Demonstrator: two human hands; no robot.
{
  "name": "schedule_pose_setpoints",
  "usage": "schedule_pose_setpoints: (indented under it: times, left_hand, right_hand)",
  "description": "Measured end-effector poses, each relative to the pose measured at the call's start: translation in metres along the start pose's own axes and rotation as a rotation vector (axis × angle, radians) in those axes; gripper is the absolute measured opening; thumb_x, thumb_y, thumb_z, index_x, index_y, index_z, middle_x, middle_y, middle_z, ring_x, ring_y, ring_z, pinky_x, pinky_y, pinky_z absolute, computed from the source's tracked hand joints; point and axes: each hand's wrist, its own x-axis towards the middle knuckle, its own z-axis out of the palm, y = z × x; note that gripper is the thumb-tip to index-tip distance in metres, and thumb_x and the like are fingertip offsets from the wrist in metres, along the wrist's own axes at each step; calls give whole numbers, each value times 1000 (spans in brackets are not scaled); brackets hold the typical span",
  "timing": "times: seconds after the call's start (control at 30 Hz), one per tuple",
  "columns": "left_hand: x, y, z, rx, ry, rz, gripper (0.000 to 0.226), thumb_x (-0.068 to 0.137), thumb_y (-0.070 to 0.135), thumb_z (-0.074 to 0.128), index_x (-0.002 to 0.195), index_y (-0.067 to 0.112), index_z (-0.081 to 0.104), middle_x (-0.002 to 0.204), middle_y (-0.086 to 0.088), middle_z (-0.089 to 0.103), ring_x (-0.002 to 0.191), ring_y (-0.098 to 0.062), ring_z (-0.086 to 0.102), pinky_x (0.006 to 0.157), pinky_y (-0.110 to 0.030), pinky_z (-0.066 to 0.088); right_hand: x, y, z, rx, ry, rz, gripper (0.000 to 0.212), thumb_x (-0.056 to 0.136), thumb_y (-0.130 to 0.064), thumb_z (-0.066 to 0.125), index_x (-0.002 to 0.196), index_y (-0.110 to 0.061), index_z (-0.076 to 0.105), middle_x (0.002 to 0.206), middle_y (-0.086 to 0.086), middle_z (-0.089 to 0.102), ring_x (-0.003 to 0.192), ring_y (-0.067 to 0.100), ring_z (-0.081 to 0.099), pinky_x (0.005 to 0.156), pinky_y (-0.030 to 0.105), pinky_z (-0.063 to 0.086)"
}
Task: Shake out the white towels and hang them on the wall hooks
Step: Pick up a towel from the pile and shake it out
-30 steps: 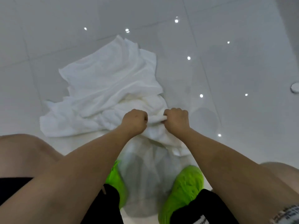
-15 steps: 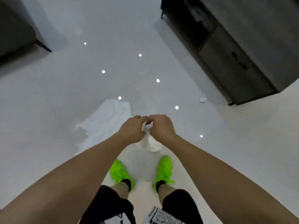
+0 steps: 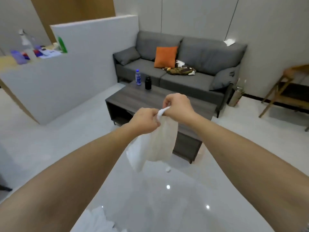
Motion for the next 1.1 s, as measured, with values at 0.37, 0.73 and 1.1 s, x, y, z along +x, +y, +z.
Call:
schedule_pose_setpoints:
  times: [0.37, 0.73, 1.1]
  left_hand:
    - [130, 177, 31, -3, 163, 345, 19, 91, 16, 60, 97, 26, 75, 83, 7, 69, 82, -12, 60, 72, -29, 50]
    - [327, 294, 113, -77, 79, 537, 11, 87, 19, 60, 81, 25, 66, 82, 2, 62, 80, -21, 57, 61, -29, 41]
    - [490, 379, 165, -28, 51, 596, 11, 85, 17, 60, 82, 27, 63, 90, -1, 64, 81, -23, 55, 63, -32, 41]
  right_hand:
    - [-3, 129, -153, -72, 327, 167, 38, 66, -46, 85, 64, -26, 52, 67, -9, 57, 64, 9, 52, 49, 28, 29]
    - [46, 288, -259, -145, 479, 452, 19, 76, -27, 81, 74, -31, 63, 81, -9, 61, 79, 9, 56, 64, 26, 47]
    - [104, 431, -322, -47, 437, 685, 17, 71, -29, 85, 77, -27, 69, 82, -5, 66, 77, 12, 65, 57, 22, 50]
